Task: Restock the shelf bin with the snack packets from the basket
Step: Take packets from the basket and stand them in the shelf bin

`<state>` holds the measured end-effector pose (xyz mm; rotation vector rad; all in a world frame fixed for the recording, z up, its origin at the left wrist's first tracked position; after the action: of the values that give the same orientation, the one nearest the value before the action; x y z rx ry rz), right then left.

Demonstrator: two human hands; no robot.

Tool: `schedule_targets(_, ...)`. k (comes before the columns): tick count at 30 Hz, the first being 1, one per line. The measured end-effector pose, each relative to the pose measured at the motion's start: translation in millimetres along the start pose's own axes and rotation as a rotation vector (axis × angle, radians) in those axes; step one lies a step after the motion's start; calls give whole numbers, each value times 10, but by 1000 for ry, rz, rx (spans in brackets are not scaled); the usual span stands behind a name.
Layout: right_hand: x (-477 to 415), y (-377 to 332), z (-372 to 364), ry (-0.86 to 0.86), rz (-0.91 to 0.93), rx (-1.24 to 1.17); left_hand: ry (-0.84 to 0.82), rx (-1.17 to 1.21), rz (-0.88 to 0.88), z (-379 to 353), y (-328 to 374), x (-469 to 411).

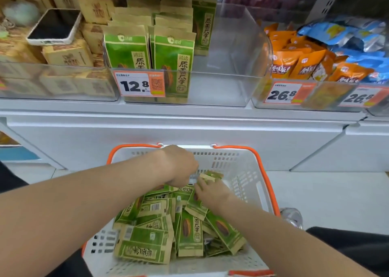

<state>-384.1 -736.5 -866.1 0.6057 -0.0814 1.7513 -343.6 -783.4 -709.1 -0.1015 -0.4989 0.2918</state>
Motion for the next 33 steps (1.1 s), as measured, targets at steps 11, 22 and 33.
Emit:
schedule_targets(11,-101,-333,-172,105,95,144,6,22,-6,13,-102,-111)
schedule_targets(22,-178,50,35,-13,33,43,-12,2,3,-11,-172,-111)
schedule_targets(33,-29,669,1078,229,-141,-770,-59,148,136,-40,-434,39)
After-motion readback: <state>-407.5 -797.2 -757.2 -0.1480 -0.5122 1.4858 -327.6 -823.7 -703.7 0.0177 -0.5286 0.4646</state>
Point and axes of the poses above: each hand's wrist, its own x-axis away from the middle knuckle, its own z-axis out of the back of the hand, y = z × x, the point moved 10 cm from there along -x, towards the middle knuckle, and after that the axes turned 10 degrees about y, right-handed, at the moved point
